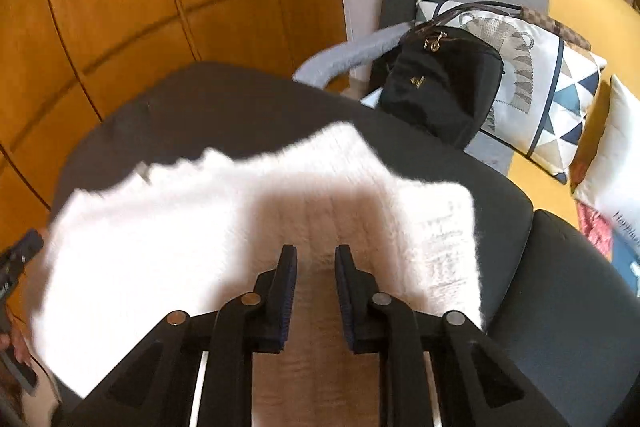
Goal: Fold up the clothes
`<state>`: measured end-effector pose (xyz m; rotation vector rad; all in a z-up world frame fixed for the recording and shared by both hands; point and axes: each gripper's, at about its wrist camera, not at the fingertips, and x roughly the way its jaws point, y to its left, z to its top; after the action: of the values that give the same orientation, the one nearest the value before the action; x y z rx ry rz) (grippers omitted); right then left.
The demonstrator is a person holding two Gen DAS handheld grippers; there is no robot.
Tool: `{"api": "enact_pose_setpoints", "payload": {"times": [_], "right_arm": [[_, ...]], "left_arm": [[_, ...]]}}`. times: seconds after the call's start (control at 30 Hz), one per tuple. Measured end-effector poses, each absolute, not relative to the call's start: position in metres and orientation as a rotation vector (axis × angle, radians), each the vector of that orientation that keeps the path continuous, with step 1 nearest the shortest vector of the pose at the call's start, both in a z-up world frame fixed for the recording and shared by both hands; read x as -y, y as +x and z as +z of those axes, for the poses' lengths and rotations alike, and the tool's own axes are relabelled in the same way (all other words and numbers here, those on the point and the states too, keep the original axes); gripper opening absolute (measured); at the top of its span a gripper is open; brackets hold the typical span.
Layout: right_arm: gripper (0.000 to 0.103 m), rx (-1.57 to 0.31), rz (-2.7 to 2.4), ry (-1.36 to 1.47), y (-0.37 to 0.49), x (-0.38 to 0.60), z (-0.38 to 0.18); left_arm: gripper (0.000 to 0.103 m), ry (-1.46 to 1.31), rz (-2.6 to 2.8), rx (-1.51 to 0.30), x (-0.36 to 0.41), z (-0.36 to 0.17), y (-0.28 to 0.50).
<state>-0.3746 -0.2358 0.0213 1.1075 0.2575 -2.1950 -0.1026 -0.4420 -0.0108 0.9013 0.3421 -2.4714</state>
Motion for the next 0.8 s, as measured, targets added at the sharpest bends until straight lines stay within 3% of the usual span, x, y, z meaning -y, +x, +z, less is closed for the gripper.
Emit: {"api": "enact_pose_setpoints", "payload": {"times": [0.27, 0.6, 0.8], "right_arm": [[0.014, -0.142, -2.23, 1.108, -0.391, 0.225, -0.002], [0.016, 0.006, -2.11, 0.983, -0.319, 0.227, 0.041], [0.012, -0.019, -1.813, 0.984, -0.243, 0.305, 0.027]], "left_arm": [[0.04, 0.873, -2.505, -0.457, 0.462, -0.037, -0.089], [0.04, 0.528, -2.42, -0.904, 0.501, -0.033, 0.023], [0.04, 0.556, -2.594, -0.758, 0.472, -0.021, -0.001]]}}
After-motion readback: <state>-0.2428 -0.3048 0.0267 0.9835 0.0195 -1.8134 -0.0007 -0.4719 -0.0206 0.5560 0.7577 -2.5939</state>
